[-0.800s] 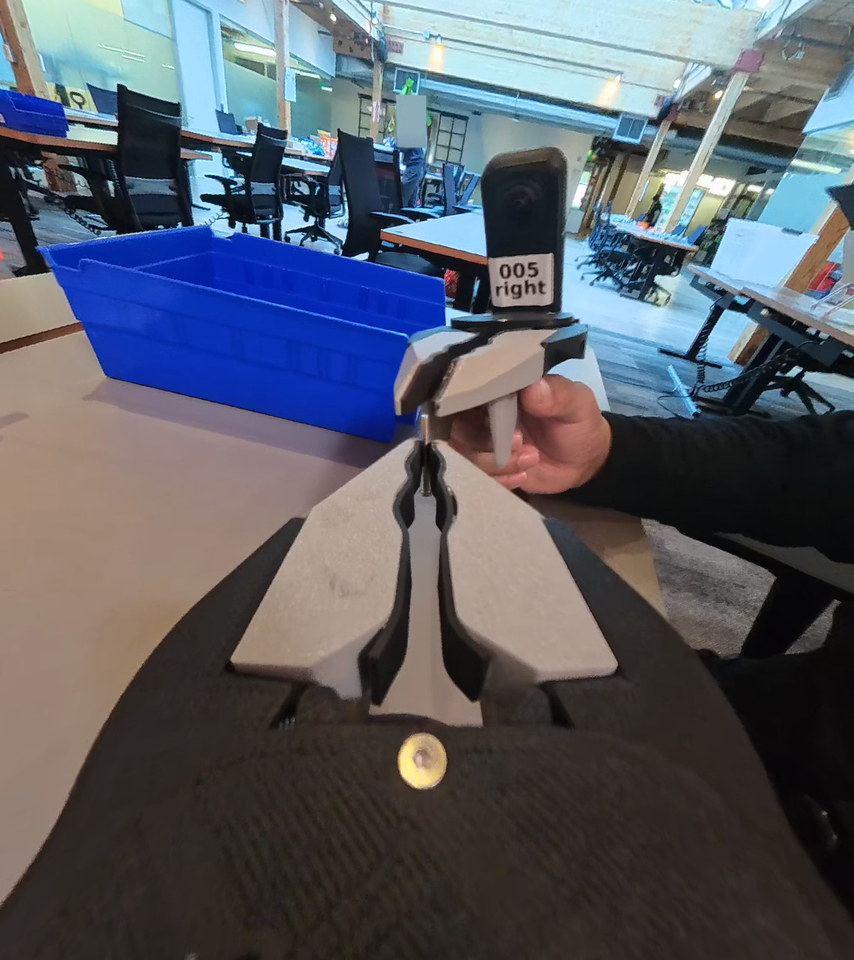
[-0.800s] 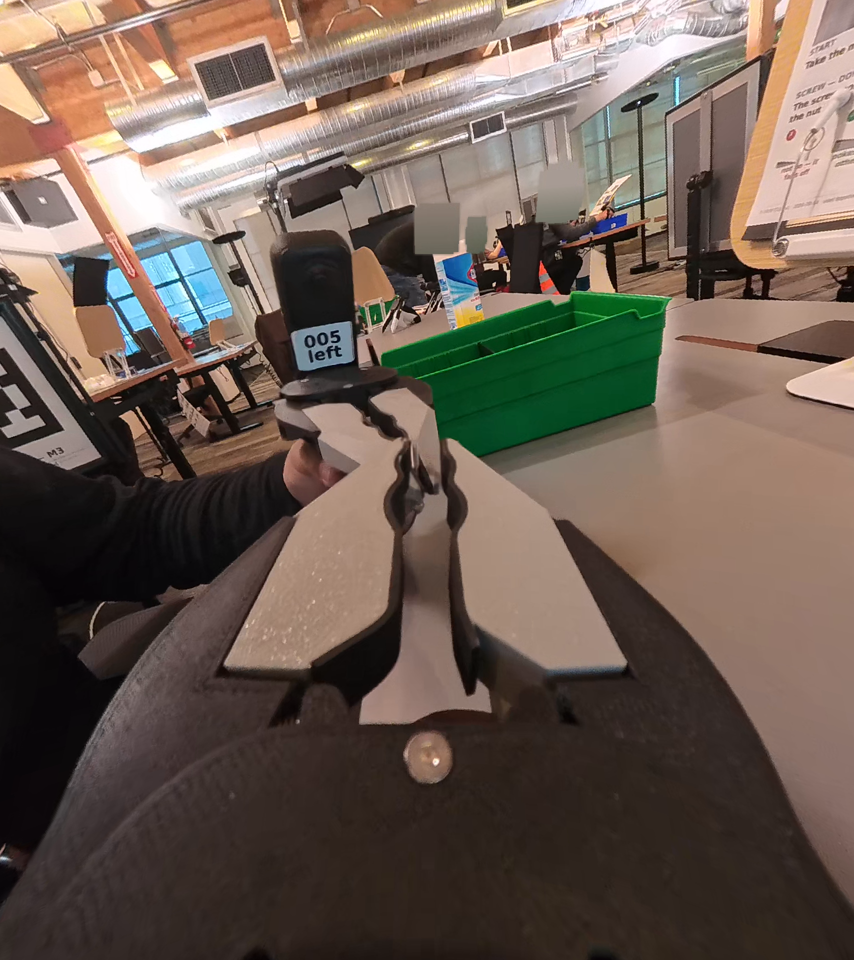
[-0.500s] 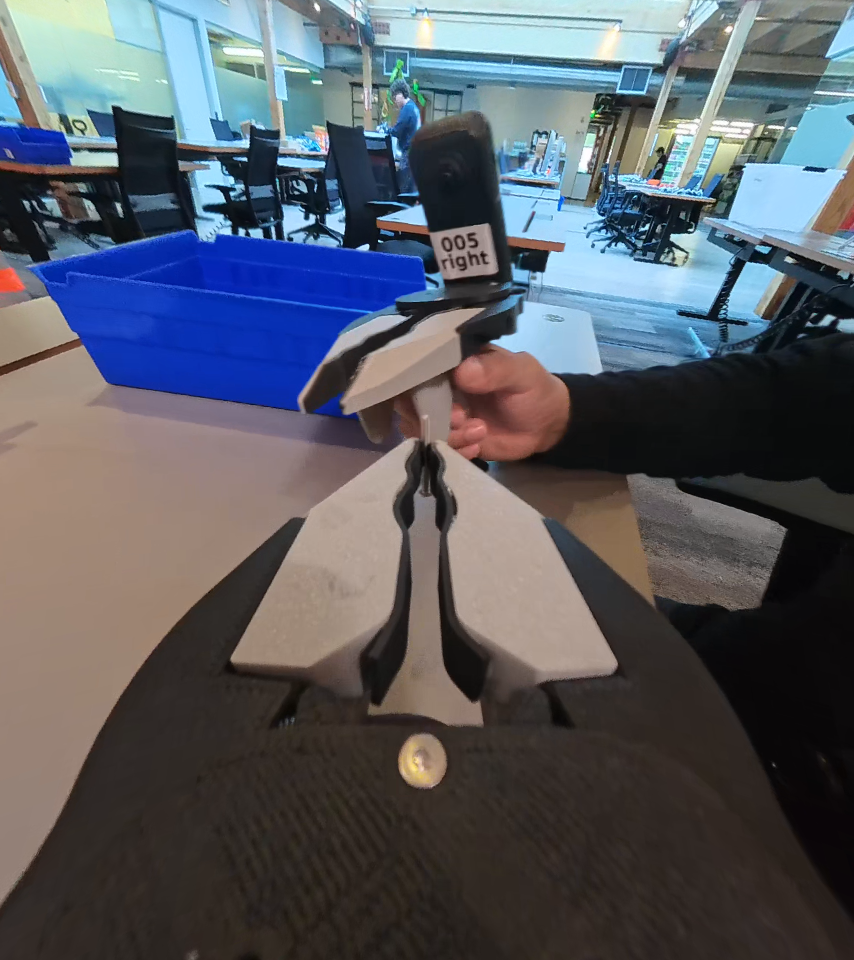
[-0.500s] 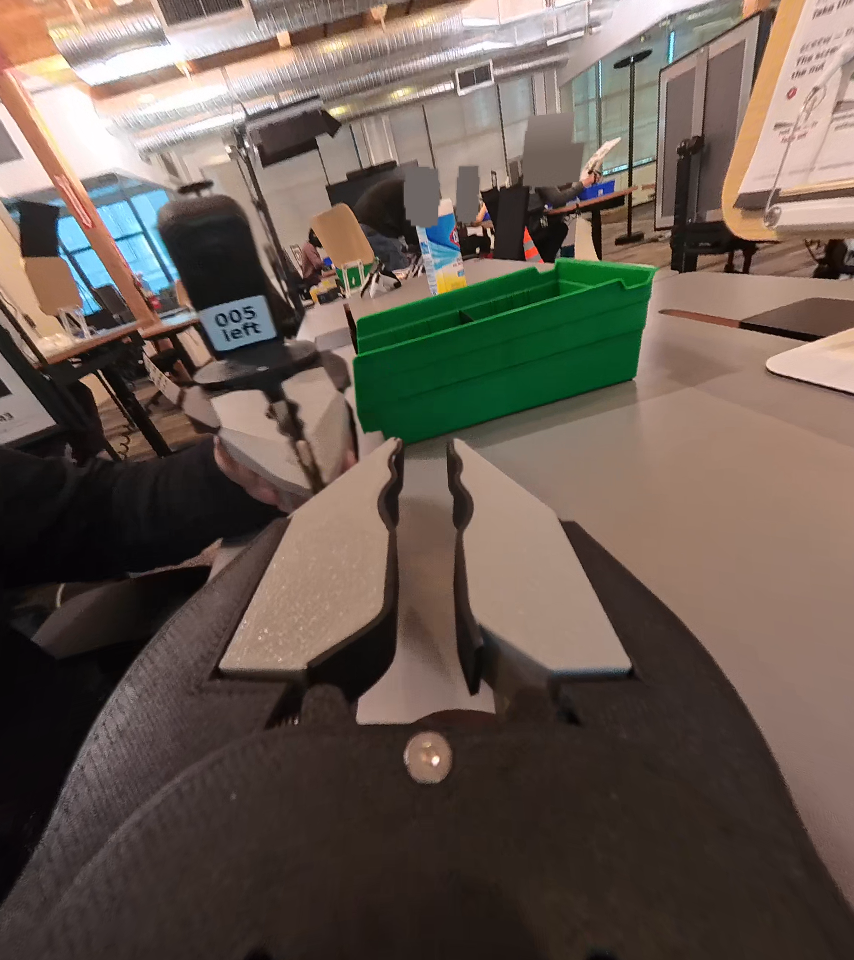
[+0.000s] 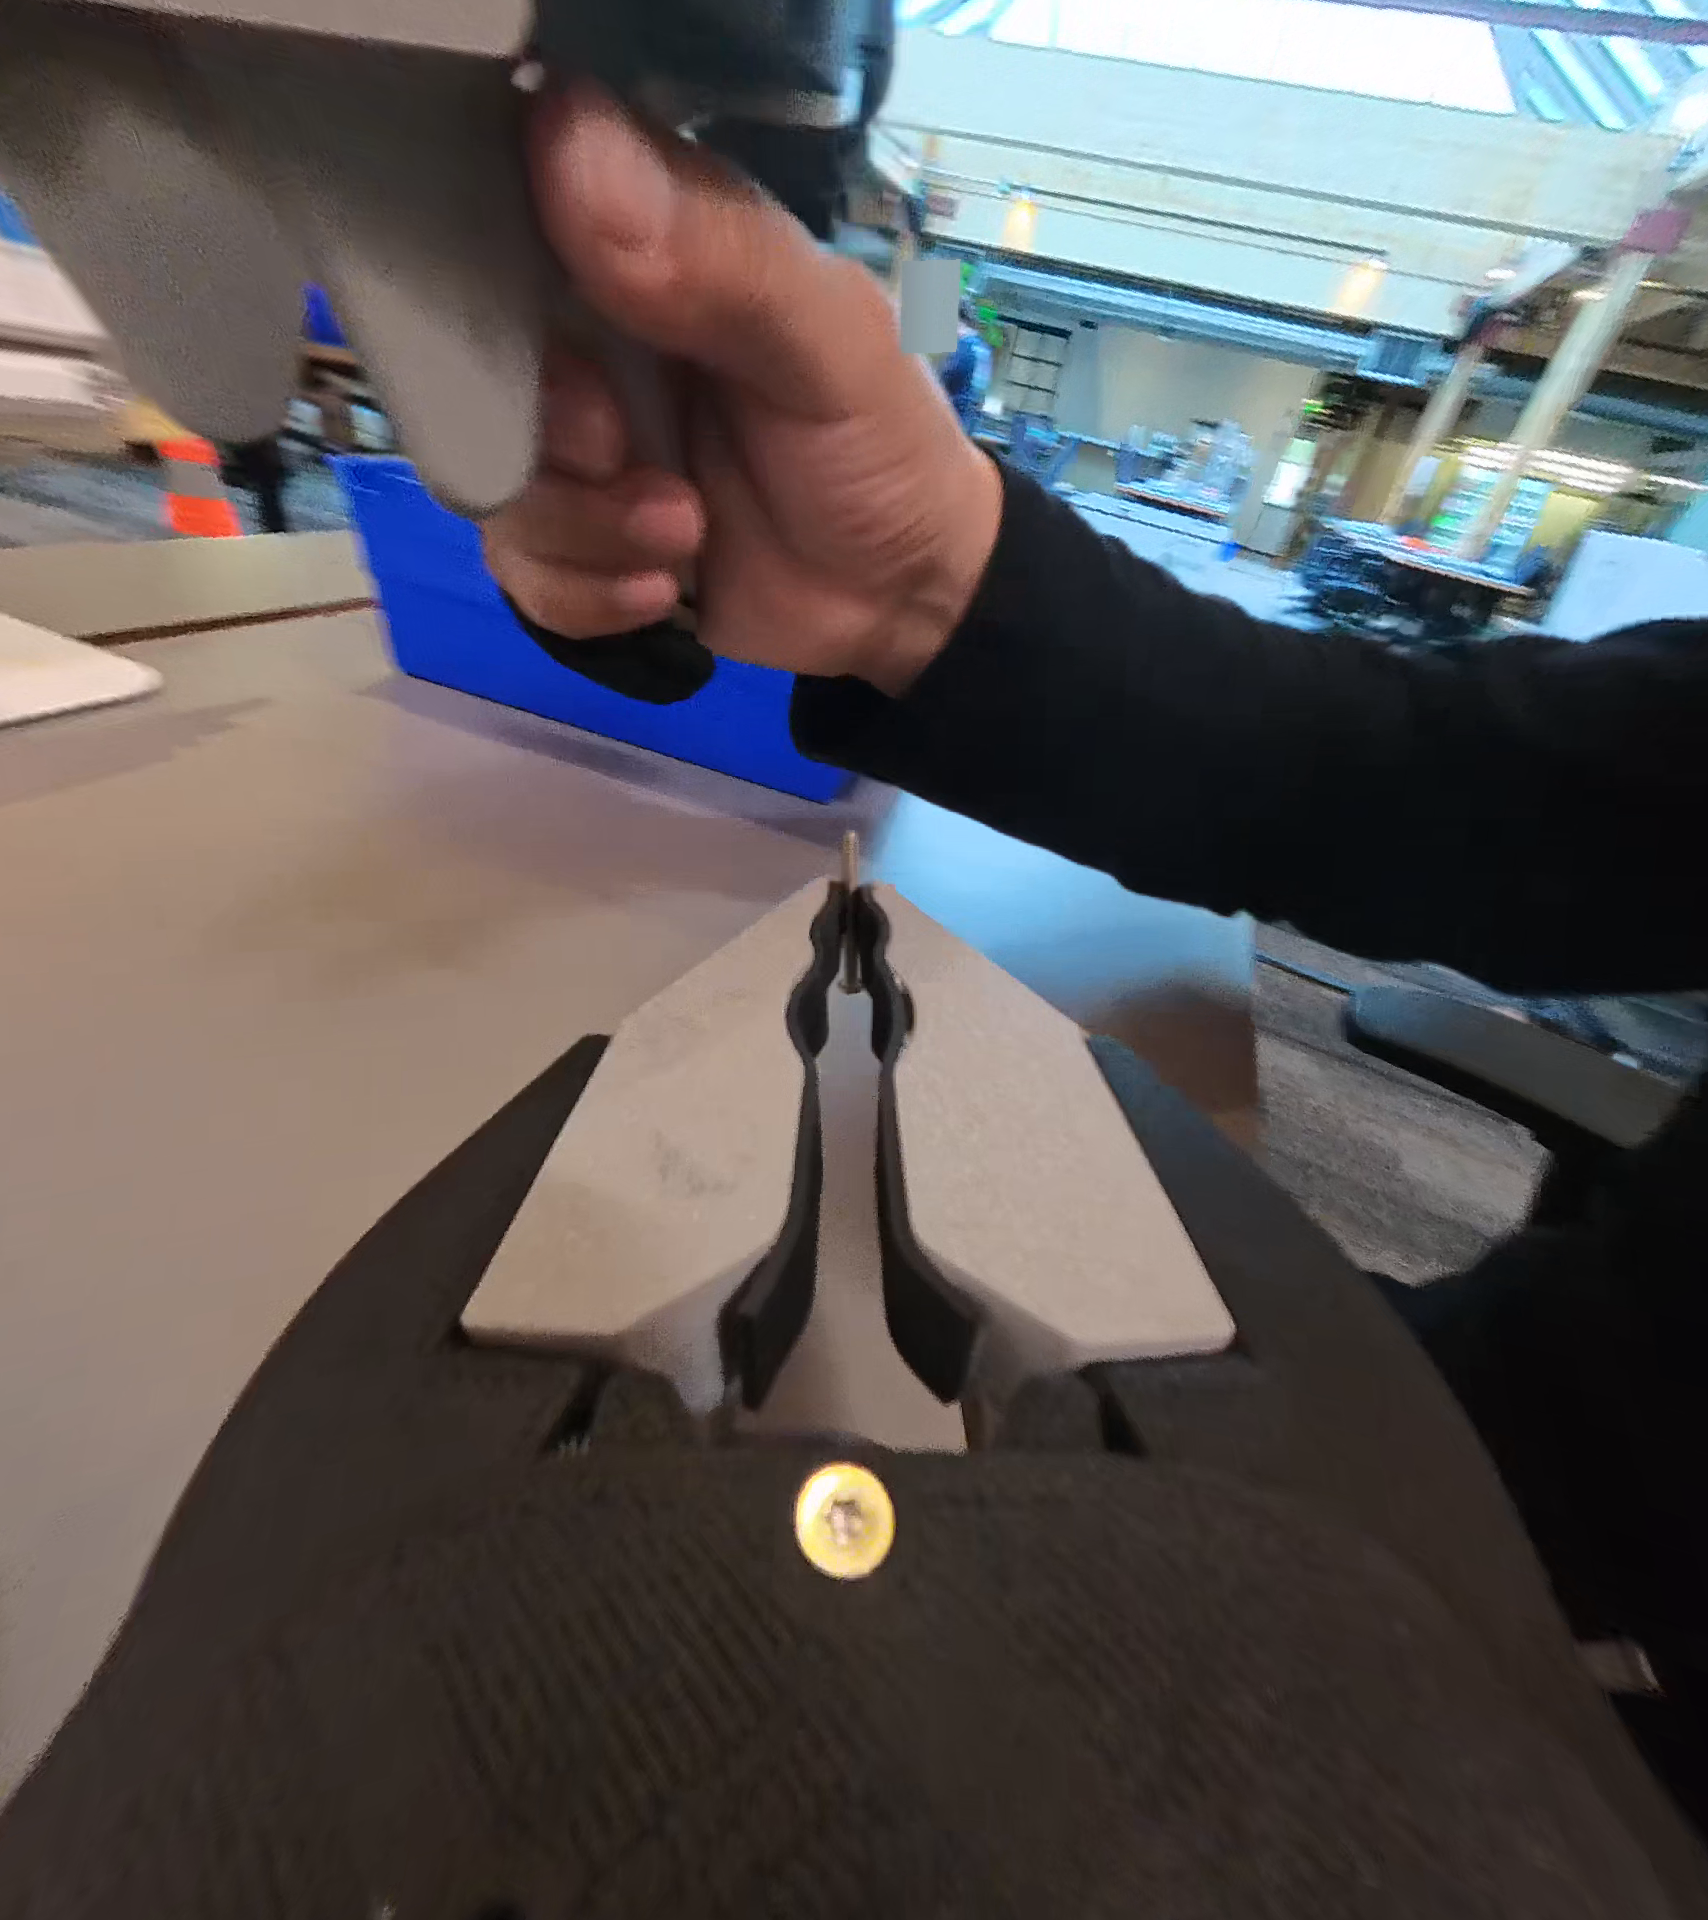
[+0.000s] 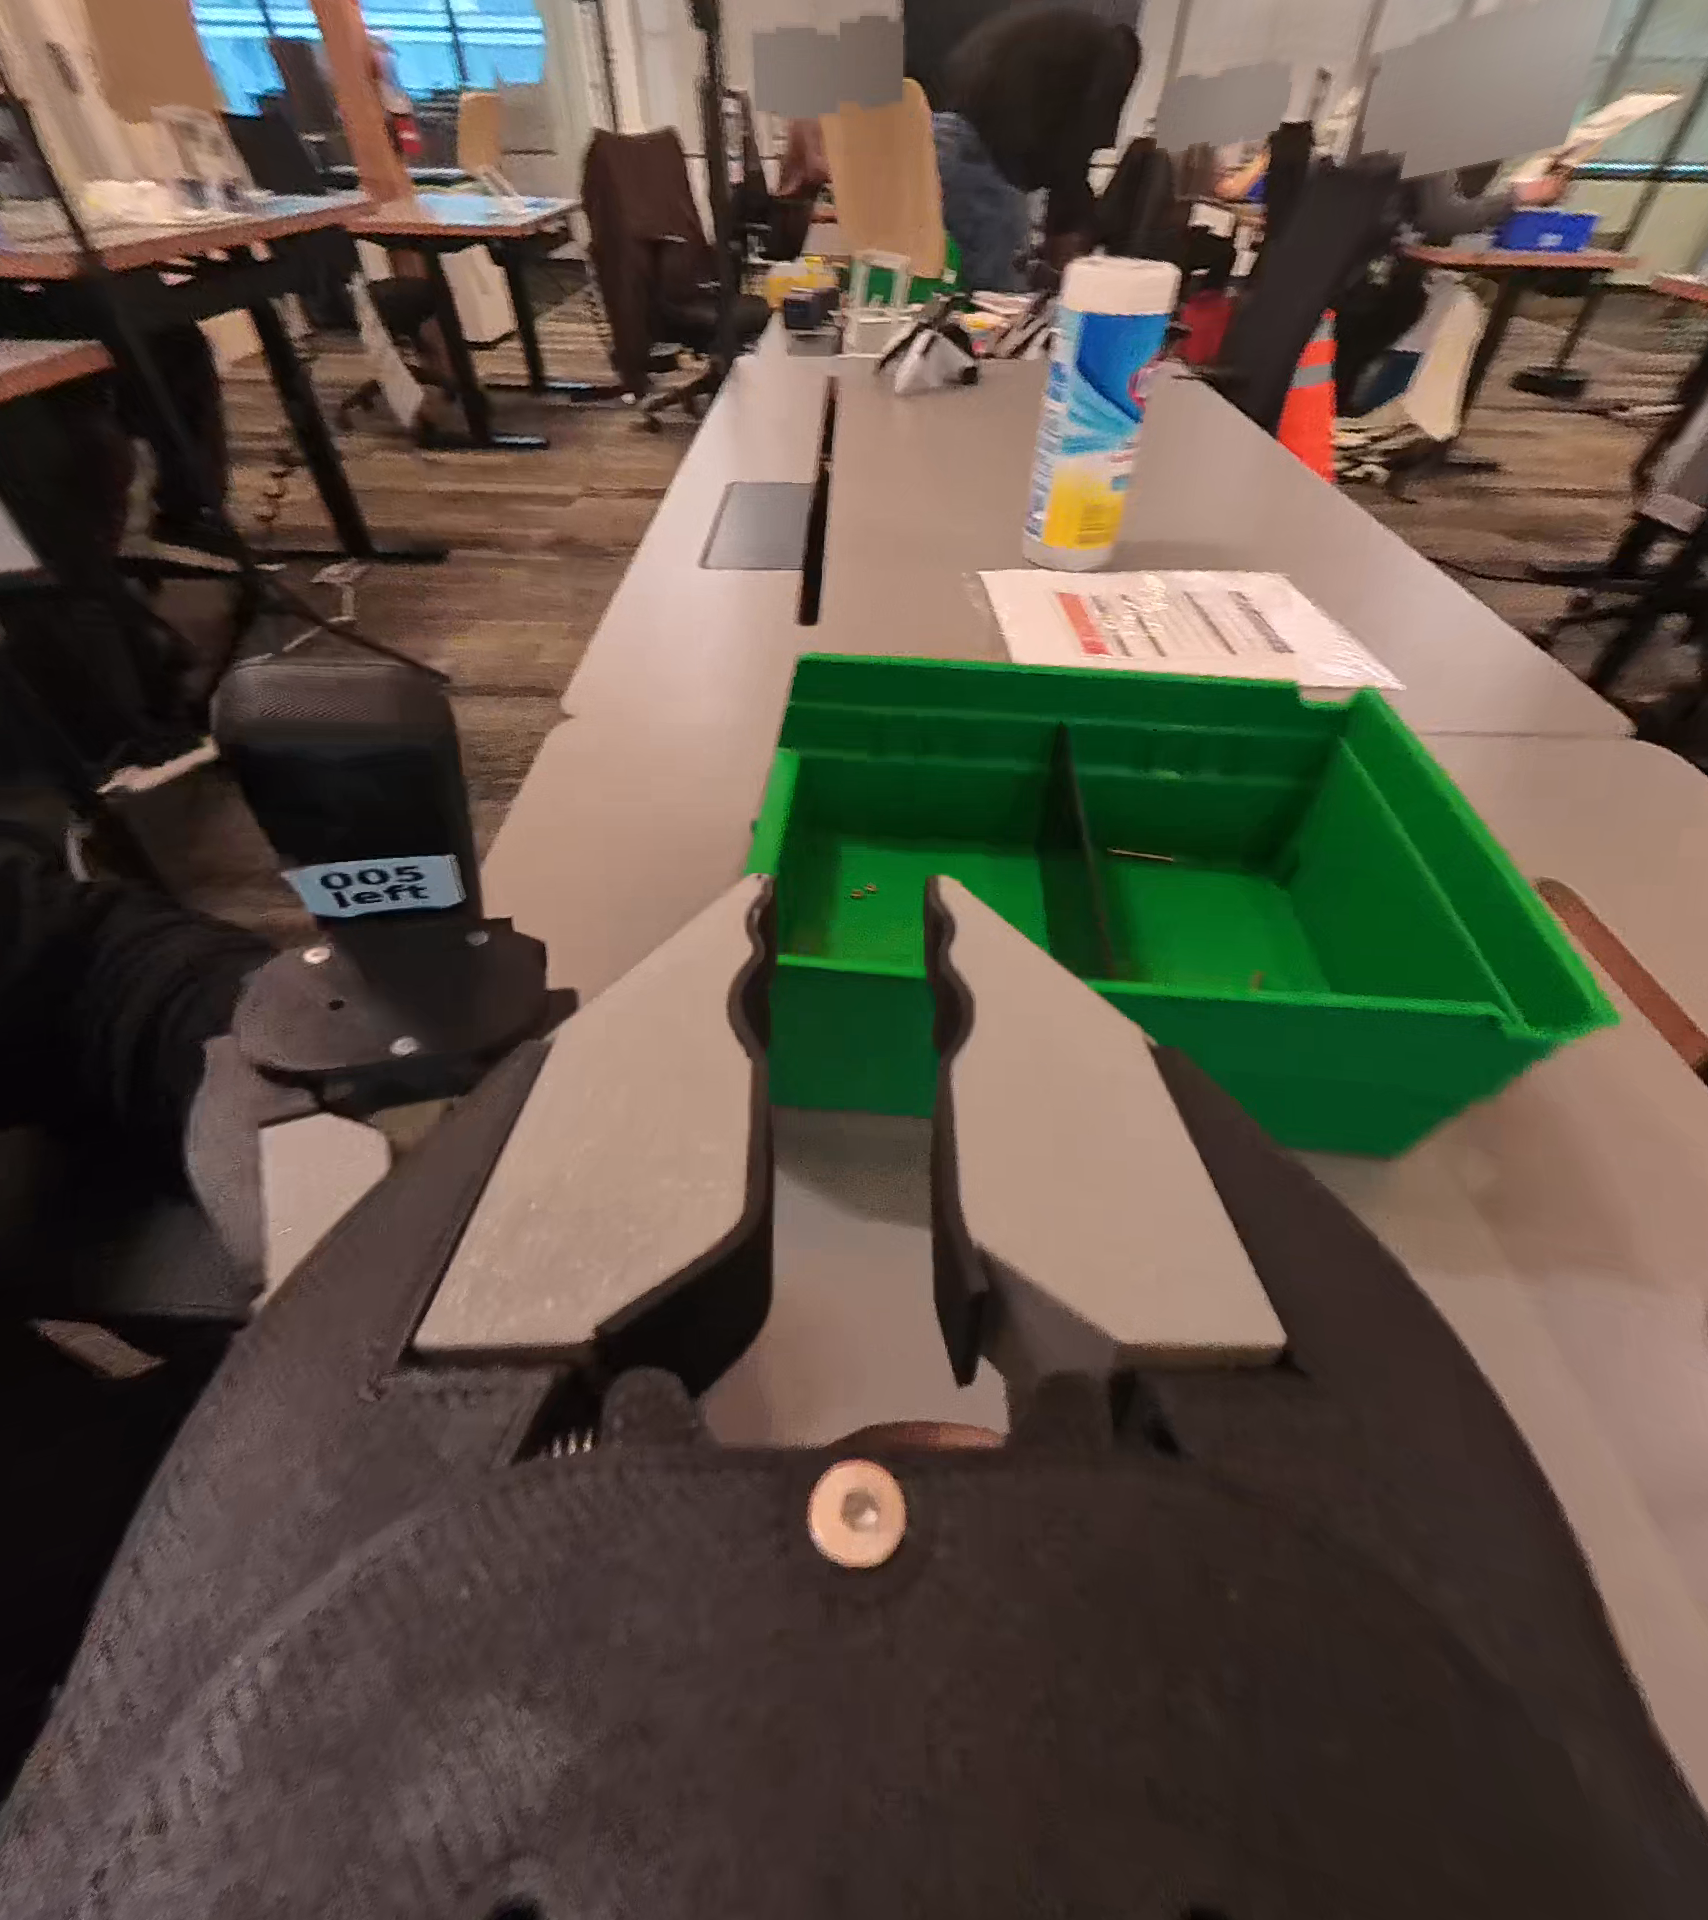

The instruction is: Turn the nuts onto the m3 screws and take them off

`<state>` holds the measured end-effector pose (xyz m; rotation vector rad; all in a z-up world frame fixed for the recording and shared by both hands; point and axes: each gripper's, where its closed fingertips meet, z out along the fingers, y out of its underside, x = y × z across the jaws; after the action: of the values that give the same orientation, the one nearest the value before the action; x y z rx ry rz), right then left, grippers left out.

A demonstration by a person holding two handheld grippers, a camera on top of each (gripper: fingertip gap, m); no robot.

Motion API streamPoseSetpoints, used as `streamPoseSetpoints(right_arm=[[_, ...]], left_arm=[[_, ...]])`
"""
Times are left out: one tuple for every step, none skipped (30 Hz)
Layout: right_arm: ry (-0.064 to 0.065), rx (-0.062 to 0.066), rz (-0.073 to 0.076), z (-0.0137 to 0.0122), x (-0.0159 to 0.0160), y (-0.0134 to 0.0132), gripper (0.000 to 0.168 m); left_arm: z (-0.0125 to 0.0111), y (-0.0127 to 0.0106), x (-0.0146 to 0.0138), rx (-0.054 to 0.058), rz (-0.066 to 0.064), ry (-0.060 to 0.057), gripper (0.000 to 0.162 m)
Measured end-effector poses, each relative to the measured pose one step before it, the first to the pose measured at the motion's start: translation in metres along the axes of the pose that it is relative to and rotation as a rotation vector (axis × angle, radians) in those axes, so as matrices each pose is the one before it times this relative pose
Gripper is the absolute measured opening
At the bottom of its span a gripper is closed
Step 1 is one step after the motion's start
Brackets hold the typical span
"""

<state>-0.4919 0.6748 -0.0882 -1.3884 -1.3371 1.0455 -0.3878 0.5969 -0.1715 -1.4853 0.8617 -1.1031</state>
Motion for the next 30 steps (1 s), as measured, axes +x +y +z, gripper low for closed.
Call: streamPoseSetpoints(right_arm=[[-0.0286, -0.0033, -0.0119, 0.00223, -0.00470, 0.00060, 0.025], [-0.0346, -0.0113, -0.0128, -0.00087, -0.00635, 0.00360, 0.024], [-0.0359, -0.0223, -0.0031, -0.00348, -0.00681, 0.00700, 0.023], [-0.0329, -0.0210, 0.0098, -0.00533, -0.00685, 0.00874, 0.023], [-0.0215, -0.0042, 0.0201, -0.00624, -0.00577, 0.00821, 0.022], [-0.0131, 0.0203, 0.0268, -0.00628, -0.00509, 0.00610, 0.021], [-0.0203, 0.0277, 0.0310, -0.00559, -0.00608, 0.00520, 0.019], [-0.0106, 0.0200, 0.0302, -0.00449, -0.00426, 0.00525, 0.019], [0.0110, 0.0176, 0.0202, -0.00345, -0.00050, 0.00412, 0.020], [0.0113, 0.0204, 0.0115, -0.00260, -0.00014, 0.00232, 0.020], [0.0031, 0.0189, 0.0107, -0.00154, -0.00057, 0.00090, 0.020], [-0.0010, 0.0137, 0.0124, -0.00028, -0.00060, 0.00048, 0.019], [-0.0092, 0.0093, 0.0163, 0.00126, -0.00125, 0.00054, 0.019], [-0.0175, -0.0034, 0.0187, 0.00257, -0.00193, 0.00205, 0.019], [-0.0082, -0.0177, 0.0132, 0.00294, -0.00045, 0.00428, 0.019], [0.0035, -0.0200, 0.0034, 0.00297, 0.00090, 0.00482, 0.018], [0.0010, -0.0095, -0.0032, 0.00255, -0.00023, 0.00369, 0.017], [-0.0074, -0.0013, 0.0006, 0.00228, -0.00141, 0.00241, 0.015], [-0.0106, 0.0006, 0.0082, 0.00206, -0.00155, 0.00190, 0.014], [-0.0067, -0.0017, 0.0101, 0.00165, -0.00060, 0.00183, 0.014], [-0.0030, 0.0048, 0.0089, 0.00101, 0.00010, 0.00069, 0.015], [-0.0068, 0.0171, 0.0153, 0.00012, -0.00045, -0.00116, 0.013], [-0.0077, 0.0157, 0.0139, -0.00011, -0.00048, -0.00098, 0.010], [0.0025, 0.0102, 0.0073, -0.00026, 0.00082, 0.00011, 0.003], [0.0004, 0.0061, -0.0026, -0.00029, 0.00035, 0.00038, 0.002], [0.0003, 0.0014, -0.0029, -0.00034, -0.00004, 0.00057, 0.000], [0.0018, 0.0005, -0.0016, -0.00025, 0.00001, 0.00039, 0.000], [0.0026, -0.0001, -0.0006, -0.00035, -0.00008, -0.00001, 0.000], [0.0017, 0.0020, 0.0005, -0.00033, -0.00020, -0.00031, 0.000], [0.0036, 0.0068, 0.0028, -0.00071, 0.00033, -0.00133, 0.000]], left_arm=[[-0.00331, -0.00234, -0.00834, 0.0126, 0.0143, -0.0519, 0.000], [-0.00334, -0.00180, -0.00600, 0.0091, 0.0113, -0.0338, 0.000], [-0.00306, -0.00201, -0.00481, 0.0133, -0.0036, -0.0222, 0.000], [-0.00271, -0.00128, -0.00369, 0.0116, -0.0140, -0.0122, 0.000], [-0.00252, -0.00077, -0.00488, 0.0071, -0.0168, -0.0195, 0.000], [-0.00278, -0.00238, -0.00614, 0.0145, -0.0093, -0.0285, 0.000], [-0.00281, -0.00337, -0.00537, 0.0189, -0.0049, -0.0246, 0.000], [-0.00233, -0.00335, -0.00190, 0.0177, -0.0061, -0.0044, 0.000], [-0.00173, -0.00203, -0.00112, 0.0128, -0.0059, -0.0033, 0.000], [-0.00115, -0.00077, -0.00140, 0.0058, -0.0005, -0.0076, 0.000], [-0.00056, -0.00015, -0.00002, 0.0017, 0.0048, -0.0015, 0.000], [-0.00004, 0.00083, 0.00036, -0.0032, 0.0050, -0.0004, 0.000], [0.00028, 0.00156, -0.00007, -0.0065, 0.0055, -0.0044, 0.000], [0.00046, 0.00110, 0.00028, -0.0045, 0.0063, -0.0028, 0.000], [0.00018, -0.00054, -0.00015, 0.0036, 0.0087, -0.0059, 0.000], [0.00009, -0.00055, -0.00002, 0.0035, 0.0102, -0.0039, 0.000], [0.00053, 0.00084, 0.00059, -0.0043, 0.0038, 0.0025, 0.000], [0.00074, 0.00107, 0.00006, -0.0059, -0.0017, -0.0003, 0.000], [0.00022, 0.00002, -0.00004, 0.0003, 0.0013, -0.0013, 0.000], [-0.00008, -0.00104, 0.00065, 0.0066, 0.0024, 0.0021, 0.000], [-0.00055, -0.00205, 0.00112, 0.0129, 0.0020, 0.0042, 0.000], [-0.00039, -0.00079, 0.00040, 0.0052, 0.0030, 0.0009, 0.000], [0.00018, 0.00018, 0.00083, -0.0004, -0.0013, 0.0053, 0.000], [0.00038, 0.00050, 0.00163, -0.0023, -0.0012, 0.0096, 0.000], [0.00034, 0.00060, 0.00030, -0.0025, 0.0014, -0.0018, 0.000], [0.00024, 0.00097, -0.00077, -0.0059, 0.0059, -0.0070, 0.000], [0.00019, 0.00061, -0.00014, -0.0030, -0.0012, -0.0007, 0.000], [0.00015, 0.00005, 0.00057, 0.0010, -0.0103, 0.0072, 0.000], [-0.00002, -0.00031, 0.00047, 0.0032, -0.0146, 0.0091, 0.000], [-0.00052, -0.00091, 0.00005, 0.0075, -0.0114, 0.0053, 0.000]])
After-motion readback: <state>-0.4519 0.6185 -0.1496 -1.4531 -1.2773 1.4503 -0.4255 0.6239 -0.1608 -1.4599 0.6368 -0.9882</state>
